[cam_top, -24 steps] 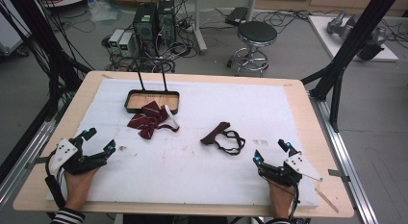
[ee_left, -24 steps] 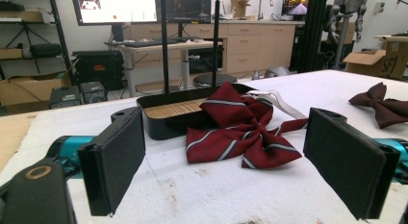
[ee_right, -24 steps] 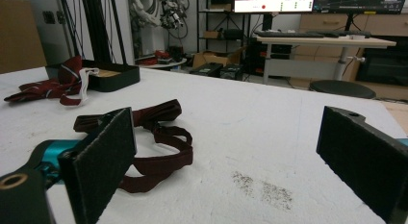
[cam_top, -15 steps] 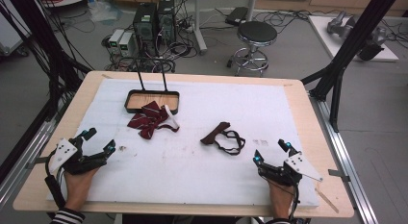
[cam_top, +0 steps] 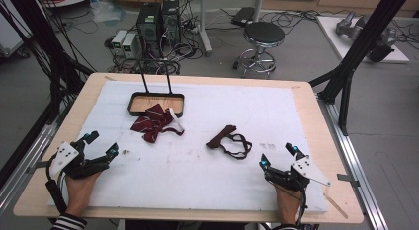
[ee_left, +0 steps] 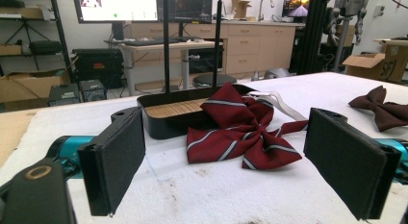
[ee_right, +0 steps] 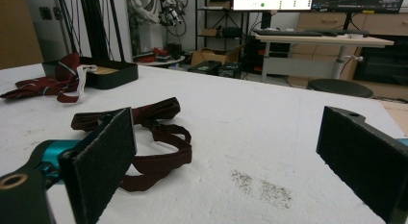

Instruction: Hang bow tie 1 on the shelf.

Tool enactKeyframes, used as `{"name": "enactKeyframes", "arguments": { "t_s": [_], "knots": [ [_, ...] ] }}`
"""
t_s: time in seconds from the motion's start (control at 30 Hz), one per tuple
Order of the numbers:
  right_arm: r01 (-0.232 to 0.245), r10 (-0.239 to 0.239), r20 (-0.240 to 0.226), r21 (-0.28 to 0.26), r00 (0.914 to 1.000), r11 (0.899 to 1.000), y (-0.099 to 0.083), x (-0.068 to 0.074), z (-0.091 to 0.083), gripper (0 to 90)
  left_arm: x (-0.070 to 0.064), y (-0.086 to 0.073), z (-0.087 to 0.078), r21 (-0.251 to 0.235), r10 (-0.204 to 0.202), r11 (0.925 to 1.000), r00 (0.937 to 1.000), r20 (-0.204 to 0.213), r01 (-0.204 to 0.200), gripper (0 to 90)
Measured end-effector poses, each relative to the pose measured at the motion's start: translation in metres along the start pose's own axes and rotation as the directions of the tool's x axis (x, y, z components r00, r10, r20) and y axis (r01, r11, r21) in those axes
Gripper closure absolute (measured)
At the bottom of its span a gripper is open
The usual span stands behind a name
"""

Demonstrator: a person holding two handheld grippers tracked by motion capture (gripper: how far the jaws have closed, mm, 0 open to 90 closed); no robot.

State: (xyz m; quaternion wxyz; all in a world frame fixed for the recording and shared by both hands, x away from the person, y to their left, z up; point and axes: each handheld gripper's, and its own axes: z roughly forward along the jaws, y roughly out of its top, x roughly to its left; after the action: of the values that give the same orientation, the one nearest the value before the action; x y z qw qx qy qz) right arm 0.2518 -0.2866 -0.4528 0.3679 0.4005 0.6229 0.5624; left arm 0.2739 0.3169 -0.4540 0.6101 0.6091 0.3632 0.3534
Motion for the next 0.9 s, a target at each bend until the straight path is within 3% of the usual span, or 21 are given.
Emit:
{"name": "enactKeyframes", "arguments": {
  "t_s": [0.4,0.63,0.9],
  "knots": [
    [-0.005,0.005,-0.003,0.004,1.0000,1.000,0.000,0.001,0.000,5.7,0.003,0.004,0.005,0.055,-0.021,0.9982,0.9996,-0.016,0.022,14.4],
    [0.000,0.000,-0.003,0.001,1.0000,1.000,0.000,0.000,0.000,5.7,0.004,0.018,0.009,0.067,-0.030,0.9973,0.9995,-0.006,0.030,14.4],
    [-0.007,0.007,-0.002,0.004,1.0000,1.000,0.000,0.000,0.000,5.7,0.004,0.041,0.018,0.119,0.012,0.9929,0.9998,0.017,-0.014,14.5]
  ]
}}
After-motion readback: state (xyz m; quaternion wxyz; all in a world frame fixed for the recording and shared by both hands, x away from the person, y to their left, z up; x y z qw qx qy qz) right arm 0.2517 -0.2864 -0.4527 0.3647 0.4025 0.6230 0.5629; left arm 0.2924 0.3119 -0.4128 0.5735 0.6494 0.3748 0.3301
